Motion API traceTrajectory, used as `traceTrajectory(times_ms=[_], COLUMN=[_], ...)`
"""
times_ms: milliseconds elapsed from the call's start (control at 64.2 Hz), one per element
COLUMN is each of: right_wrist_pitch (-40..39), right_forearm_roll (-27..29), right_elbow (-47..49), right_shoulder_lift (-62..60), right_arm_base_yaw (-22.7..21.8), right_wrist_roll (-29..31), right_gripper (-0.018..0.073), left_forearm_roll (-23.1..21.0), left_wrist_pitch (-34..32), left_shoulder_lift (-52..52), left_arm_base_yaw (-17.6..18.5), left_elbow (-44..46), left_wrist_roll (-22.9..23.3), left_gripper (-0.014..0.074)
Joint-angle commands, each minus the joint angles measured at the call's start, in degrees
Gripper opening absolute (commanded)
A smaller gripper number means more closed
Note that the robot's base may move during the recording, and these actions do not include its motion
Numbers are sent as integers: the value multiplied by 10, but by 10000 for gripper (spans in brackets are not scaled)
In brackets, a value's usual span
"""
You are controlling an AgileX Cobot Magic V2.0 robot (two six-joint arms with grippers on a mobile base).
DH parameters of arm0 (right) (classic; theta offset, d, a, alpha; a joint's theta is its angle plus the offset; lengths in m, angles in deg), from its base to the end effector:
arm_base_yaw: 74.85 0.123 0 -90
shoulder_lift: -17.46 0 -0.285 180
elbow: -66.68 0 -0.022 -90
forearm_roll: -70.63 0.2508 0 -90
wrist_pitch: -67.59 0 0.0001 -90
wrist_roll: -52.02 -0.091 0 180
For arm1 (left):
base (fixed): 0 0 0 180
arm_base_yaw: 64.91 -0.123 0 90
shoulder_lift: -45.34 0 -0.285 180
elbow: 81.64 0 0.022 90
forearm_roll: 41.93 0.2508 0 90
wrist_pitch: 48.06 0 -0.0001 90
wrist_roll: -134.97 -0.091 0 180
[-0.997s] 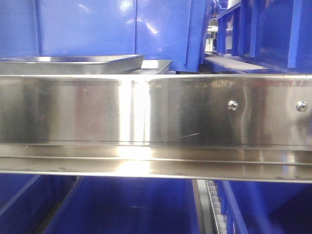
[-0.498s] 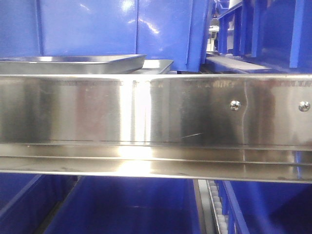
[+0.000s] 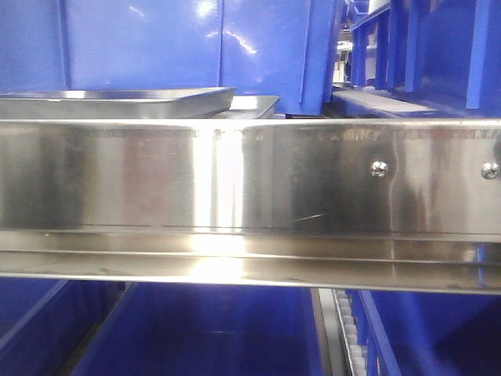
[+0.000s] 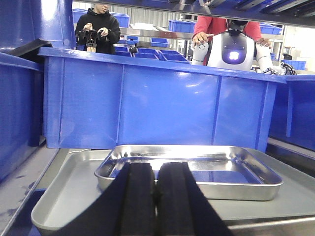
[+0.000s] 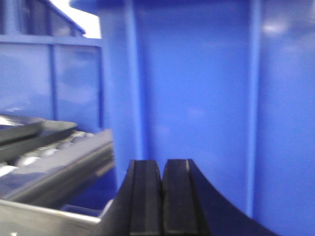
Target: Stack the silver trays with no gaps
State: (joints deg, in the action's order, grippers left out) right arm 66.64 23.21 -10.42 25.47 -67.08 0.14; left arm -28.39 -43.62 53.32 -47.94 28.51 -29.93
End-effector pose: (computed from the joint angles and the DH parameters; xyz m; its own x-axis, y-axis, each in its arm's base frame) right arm 0.0557 0.0086 0.2147 0.0838 0.0900 -0.9924 -0.1542 0.9851 0.0763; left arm 0.0468 -0.0125 0.2493 0.1230 -0.0667 -0.9902 0.2782 0.9601 -0.0301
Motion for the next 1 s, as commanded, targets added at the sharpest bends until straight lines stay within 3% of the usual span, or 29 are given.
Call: traceTrajectory(times_ms=[0, 203, 312, 981], right_wrist_pitch=[3, 23, 10, 13], right_forearm_roll=[76, 382, 474, 478], right_elbow=[-1, -1, -1, -1], right_shoulder_lift=[-2, -2, -2, -2], right_arm_base_yaw=[-2, -2, -2, -4], right_wrist_roll=[89, 400, 498, 502], right_gripper=[-78, -78, -78, -78], left_forearm_roll=[-3, -3, -3, -3], left_wrist_pitch=[-11, -11, -11, -11], left_shoulder_lift=[-2, -2, -2, -2], left_arm_base_yaw=[3, 3, 3, 3], left_elbow=[-1, -1, -1, -1], left_wrist_roll=[2, 2, 2, 2], left_gripper=[-16, -16, -16, -16])
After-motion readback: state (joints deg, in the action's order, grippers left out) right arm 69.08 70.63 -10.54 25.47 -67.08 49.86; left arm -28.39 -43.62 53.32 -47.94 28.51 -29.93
